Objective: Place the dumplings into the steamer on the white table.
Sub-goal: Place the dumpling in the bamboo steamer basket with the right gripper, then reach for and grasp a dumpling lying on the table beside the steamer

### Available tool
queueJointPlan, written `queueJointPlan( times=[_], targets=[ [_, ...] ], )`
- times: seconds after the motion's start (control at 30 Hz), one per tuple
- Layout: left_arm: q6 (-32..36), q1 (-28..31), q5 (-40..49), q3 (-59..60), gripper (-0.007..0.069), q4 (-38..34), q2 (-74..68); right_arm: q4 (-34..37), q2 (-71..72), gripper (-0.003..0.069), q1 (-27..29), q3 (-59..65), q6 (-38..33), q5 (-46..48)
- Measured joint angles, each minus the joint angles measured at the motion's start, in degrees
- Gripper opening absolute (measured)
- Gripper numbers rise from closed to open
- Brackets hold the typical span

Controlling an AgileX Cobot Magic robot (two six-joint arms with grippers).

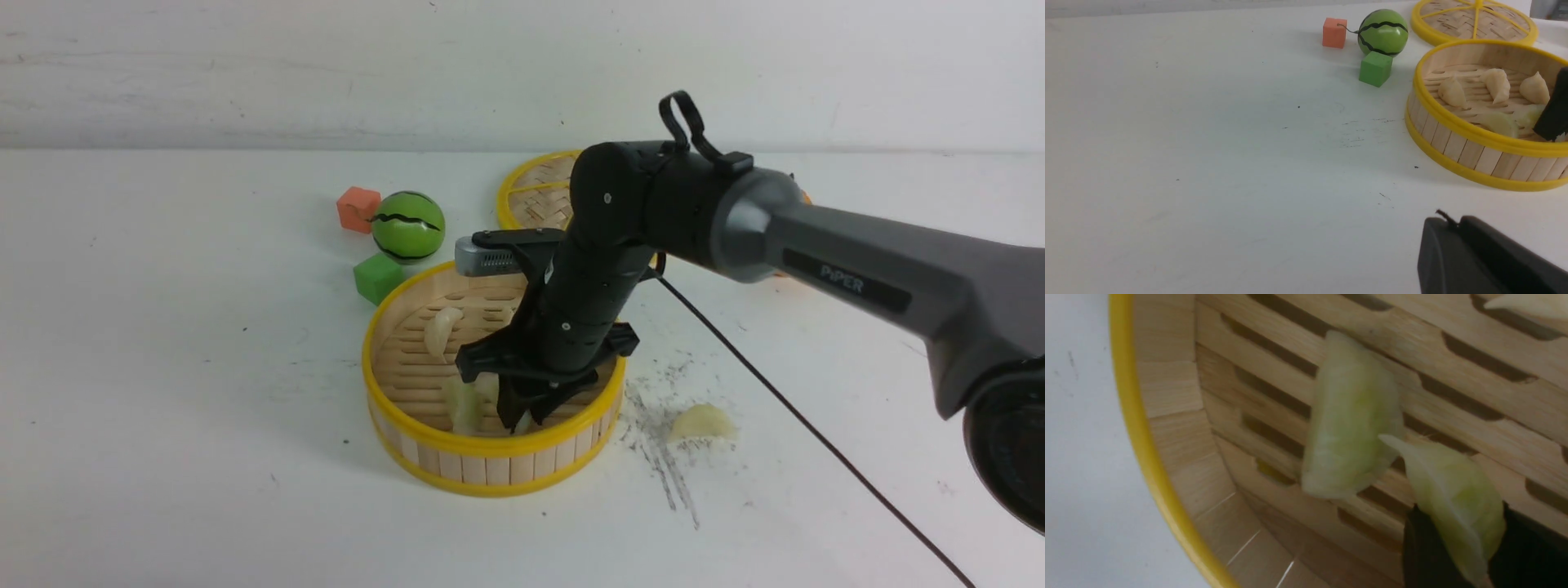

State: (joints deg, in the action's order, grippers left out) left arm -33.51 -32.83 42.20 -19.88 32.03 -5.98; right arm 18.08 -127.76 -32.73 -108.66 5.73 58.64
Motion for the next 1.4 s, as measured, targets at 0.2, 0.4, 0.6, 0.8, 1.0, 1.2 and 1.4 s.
queueJointPlan(
  times=[0.2,0.4,0.6,0.8,1.0,1.2,1.4],
  targets=[
    [0.0,0.0,0.0,0.0,0.0038,0.0,0.0,-0.4,-0.1,0.0413,0.0,0.0,2.3,-1.2],
    [0.0,0.0,0.0,0.0,0.0038,0.0,0.0,-1.4,3.5,0.0507,0.0,0.1,-1.0,-0.7],
    [0.0,0.0,0.0,0.0,0.0038,0.0,0.0,-9.0,14.0,0.0514,1.1,0.0,-11.1,0.8],
    [0.0,0.0,0.0,0.0,0.0038,0.0,0.0,-14.7,15.6,0.0514,8.5,2.4,-23.0,9.6],
    [0.0,0.0,0.0,0.0,0.0045,0.0,0.0,-12.8,10.5,0.0504,12.6,10.1,-33.0,8.6],
    [0.0,0.0,0.0,0.0,0.0049,0.0,0.0,-11.8,6.7,0.0497,12.1,11.3,-40.6,3.4],
    [0.0,0.0,0.0,0.0,0.0049,0.0,0.0,-11.6,3.3,0.0391,12.1,11.3,-41.1,3.4]
  ],
)
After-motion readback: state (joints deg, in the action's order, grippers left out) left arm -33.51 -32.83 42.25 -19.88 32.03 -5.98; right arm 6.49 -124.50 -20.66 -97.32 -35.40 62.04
